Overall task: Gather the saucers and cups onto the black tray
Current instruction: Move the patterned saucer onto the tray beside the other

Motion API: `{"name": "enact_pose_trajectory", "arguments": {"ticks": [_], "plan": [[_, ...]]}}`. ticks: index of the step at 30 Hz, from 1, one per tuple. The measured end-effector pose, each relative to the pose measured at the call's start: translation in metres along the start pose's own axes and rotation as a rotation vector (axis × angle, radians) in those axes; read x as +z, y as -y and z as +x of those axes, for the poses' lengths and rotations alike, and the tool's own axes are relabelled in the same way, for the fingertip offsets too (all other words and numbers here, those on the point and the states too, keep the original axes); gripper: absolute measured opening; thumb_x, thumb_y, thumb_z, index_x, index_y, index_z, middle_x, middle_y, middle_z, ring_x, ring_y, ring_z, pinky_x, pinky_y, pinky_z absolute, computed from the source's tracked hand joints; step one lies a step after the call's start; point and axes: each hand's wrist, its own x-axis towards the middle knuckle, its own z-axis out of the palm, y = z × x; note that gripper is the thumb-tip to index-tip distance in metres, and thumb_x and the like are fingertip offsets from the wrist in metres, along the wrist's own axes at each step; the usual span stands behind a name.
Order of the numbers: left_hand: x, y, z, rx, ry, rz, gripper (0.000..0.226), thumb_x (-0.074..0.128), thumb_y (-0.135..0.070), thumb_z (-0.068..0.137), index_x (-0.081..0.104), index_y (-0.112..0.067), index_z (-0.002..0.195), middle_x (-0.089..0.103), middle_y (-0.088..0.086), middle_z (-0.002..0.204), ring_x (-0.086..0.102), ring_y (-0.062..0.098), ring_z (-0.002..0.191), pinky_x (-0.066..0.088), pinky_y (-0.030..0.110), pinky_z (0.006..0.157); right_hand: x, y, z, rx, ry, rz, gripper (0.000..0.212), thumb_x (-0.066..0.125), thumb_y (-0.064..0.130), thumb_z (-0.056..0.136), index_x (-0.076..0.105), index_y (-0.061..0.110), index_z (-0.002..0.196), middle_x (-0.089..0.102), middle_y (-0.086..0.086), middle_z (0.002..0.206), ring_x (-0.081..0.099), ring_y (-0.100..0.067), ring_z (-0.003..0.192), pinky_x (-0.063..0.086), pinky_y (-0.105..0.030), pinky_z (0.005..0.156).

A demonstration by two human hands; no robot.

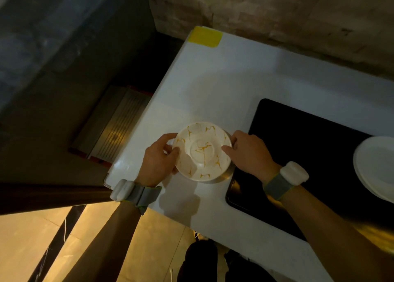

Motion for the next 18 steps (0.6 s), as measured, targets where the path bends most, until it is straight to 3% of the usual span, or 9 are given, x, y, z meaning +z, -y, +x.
{"name": "enact_pose_trajectory", "arguments": {"ticks": [8,13,18], "plan": [[0.000,-0.012,-0.001,0.043,-0.042,-0.015,0.033,0.057,-0.017,0.094,0.054,-0.043,0.114,0.063,-0.001,0.078,0.069,0.011,0.049,0.054,0.017,0.045,-0.005,-0.005,-0.004,0.019,0.005,0.205,0.022,0.058,0.035,0.092,0.052,0.014,0.095,0.061,-0.002,0.079,0.063,-0.024,0.078,0.053,-0.039,0.067],[0.005,-0.032,-0.005,0.100,-0.037,-0.069,0.032,0.055,-0.014,0.095,0.057,-0.035,0.120,0.061,0.011,0.069,0.066,0.017,0.044,0.054,0.021,0.042,-0.015,-0.018,-0.016,0.019,-0.037,0.354,0.020,0.056,0.033,0.093,0.051,0.015,0.098,0.069,-0.009,0.087,0.066,-0.021,0.080,0.057,-0.046,0.074],[0.025,-0.056,-0.013,0.168,0.001,-0.046,0.029,0.053,-0.016,0.097,0.054,-0.035,0.119,0.059,0.012,0.068,0.061,0.014,0.038,0.052,0.023,0.038,-0.027,-0.042,-0.035,0.010,-0.114,0.379,0.018,0.051,0.037,0.095,0.048,0.019,0.100,0.069,-0.010,0.079,0.065,-0.022,0.064,0.056,-0.052,0.062]]}}
